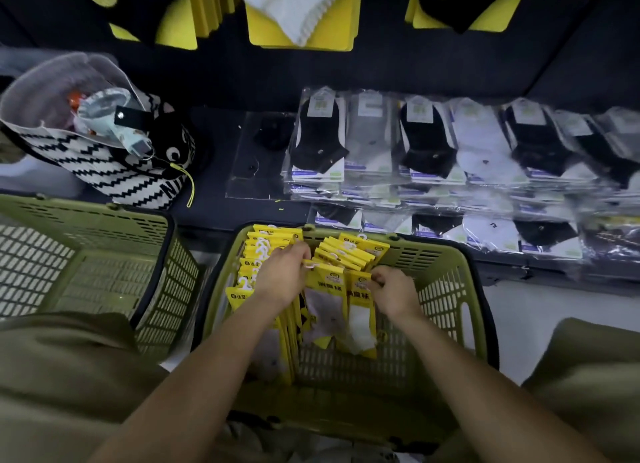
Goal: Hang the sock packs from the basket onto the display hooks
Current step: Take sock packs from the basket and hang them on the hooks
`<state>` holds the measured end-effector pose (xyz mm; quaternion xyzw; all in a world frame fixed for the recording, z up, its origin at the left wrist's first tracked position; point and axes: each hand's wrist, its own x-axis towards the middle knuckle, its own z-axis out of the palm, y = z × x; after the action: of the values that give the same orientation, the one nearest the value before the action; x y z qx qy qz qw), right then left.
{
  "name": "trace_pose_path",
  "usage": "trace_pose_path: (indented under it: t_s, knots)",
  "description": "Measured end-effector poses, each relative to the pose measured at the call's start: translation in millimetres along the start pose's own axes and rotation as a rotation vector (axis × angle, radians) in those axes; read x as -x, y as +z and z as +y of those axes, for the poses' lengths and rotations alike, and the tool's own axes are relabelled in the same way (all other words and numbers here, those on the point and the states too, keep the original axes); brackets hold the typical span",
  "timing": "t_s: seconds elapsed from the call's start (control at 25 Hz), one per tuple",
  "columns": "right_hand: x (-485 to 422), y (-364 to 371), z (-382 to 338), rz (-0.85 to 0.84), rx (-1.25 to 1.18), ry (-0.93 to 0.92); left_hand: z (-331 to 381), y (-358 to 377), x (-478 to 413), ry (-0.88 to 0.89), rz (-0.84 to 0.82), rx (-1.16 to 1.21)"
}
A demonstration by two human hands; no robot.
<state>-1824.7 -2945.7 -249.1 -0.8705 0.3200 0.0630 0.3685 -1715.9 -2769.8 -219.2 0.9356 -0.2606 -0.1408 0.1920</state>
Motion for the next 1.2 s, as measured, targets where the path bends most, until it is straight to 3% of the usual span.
trace_pose_path:
  t_s: [0.16,0.32,0.68,0.8,0.92,1.04,1.2]
  knots:
    - [-3.1,-18.9,-10.6,0.110,-0.092,-0.074,4.0,-18.5,-0.8,-0.108,0.008,0.416]
    - [2.7,-37.5,-16.0,0.102,-0.155,-0.175,14.8,-24.6,10.0,-0.125,-0.042,0.579]
    - [38.7,-35.9,-10.5,-0.104,-0.374,-0.242,23.6,0.1,44.8,-0.124,0.083,0.560]
    - [45.6,-23.2,-1.9,-0.204,-0.193,-0.225,20.6,12.4,52.0,-0.119,0.082,0.529]
    - [49.9,-6.3,10.9,-0.126,0.105,-0.215,19.9,28.6,63.4,-0.170,0.034,0.578]
    - [49.5,0.5,12.4,-0.127,0.069,-0.172,13.8,38.9,68.6,-0.248,-0.077,0.697]
    - [37.8,4.5,-4.0,-0.110,-0.034,-0.184,6.1,42.4,49.8,-0.226,-0.067,0.528]
